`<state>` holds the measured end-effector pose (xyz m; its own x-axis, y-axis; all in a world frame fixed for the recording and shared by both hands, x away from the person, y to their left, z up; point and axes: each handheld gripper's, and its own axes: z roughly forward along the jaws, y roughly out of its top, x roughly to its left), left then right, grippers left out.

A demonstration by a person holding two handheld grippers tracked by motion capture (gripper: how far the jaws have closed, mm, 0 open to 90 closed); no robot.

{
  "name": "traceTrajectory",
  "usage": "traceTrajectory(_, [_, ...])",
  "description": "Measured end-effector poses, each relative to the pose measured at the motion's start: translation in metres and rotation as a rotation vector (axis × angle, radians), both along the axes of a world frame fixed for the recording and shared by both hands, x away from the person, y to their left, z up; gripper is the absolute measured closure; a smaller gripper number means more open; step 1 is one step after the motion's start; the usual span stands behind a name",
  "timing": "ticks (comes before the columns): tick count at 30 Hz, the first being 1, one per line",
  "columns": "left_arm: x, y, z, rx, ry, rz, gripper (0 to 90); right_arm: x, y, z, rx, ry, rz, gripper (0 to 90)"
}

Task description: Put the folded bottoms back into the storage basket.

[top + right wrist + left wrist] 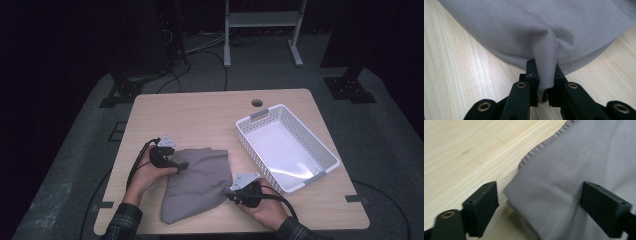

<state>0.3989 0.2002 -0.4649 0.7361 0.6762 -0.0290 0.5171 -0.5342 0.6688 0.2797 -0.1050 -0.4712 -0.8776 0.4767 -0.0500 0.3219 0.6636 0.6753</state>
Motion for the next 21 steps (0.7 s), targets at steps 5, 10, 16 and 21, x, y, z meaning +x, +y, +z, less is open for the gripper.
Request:
traceTrajectory(5, [0.002, -0.007, -0.005, 0.006, 0.024, -0.017, 13.0, 0.001, 0.0, 0.0, 0.005, 0.003, 0.0, 80.7])
traceTrajectory(10, [-0.003, -0.01, -0.003, -0.006, 0.014, -0.052, 31.2, 0.002, 0.0, 0.0, 0.007, 0.007, -0.005, 80.7])
traceTrajectory(16, [-0.006, -0.013, -0.001, -0.064, 0.068, -0.051, 71.2, 0.001, 0.001, 0.0, 0.004, 0.001, -0.007, 80.8])
traceTrajectory(21, [-0.008, -0.017, 0.001, -0.041, 0.076, -0.035, 79.0, 0.002, 0.001, -0.001, 0.007, 0.003, -0.008, 80.8])
